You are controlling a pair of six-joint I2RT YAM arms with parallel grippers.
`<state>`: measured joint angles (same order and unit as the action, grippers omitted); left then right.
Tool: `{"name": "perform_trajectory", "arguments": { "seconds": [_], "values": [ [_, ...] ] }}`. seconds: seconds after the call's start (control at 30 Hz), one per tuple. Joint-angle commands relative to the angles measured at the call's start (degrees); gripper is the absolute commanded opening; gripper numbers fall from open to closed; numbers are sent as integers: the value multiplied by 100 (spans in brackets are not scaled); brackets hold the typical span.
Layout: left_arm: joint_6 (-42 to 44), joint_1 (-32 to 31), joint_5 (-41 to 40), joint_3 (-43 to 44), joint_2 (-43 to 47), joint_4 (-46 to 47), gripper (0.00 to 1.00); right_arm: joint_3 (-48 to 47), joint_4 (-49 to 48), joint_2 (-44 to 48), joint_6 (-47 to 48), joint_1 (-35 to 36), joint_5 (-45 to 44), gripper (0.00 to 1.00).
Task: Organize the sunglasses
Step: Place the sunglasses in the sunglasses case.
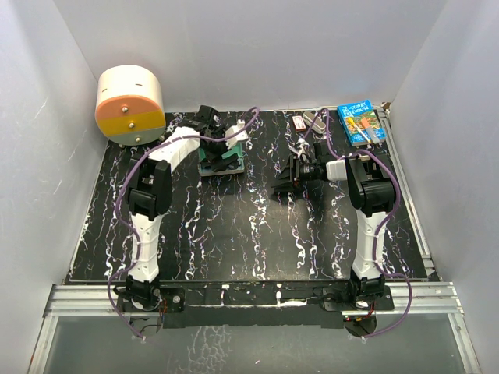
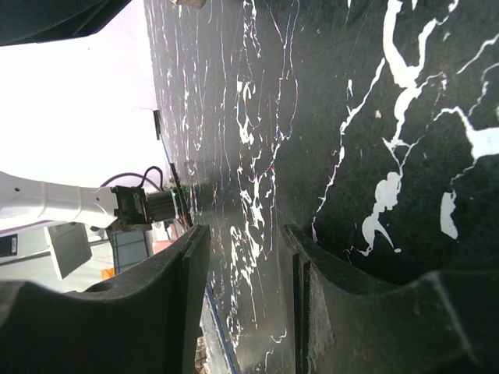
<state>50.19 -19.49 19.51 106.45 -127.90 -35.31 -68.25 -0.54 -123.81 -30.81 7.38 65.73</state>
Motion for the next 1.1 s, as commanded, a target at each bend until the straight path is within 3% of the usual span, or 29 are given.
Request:
{"name": "perform_trajectory", "arguments": {
  "seconds": [0.0, 0.63, 0.77, 0.9, 1.07],
  "values": [
    [-227, -111, -110, -326, 599, 26, 89, -135, -412, 50, -39, -15, 44, 45],
    [-819, -568, -1627, -1931, 1716, 1671, 89, -169, -1258, -89, -814, 404, -349, 42],
    [-934, -635, -1802, -2200, 1813, 1860, 89, -207, -1565, -38, -1140, 422, -454, 31],
    [-1051, -631, -1899, -2382, 1978, 2102, 88, -506, -1616, 22, -1408, 422, -597, 9],
    [-1256, -636, -1881, -2459, 2265, 2268, 88, -1224, -1691, -132, -1717, 512, -698, 9]
  ]
}}
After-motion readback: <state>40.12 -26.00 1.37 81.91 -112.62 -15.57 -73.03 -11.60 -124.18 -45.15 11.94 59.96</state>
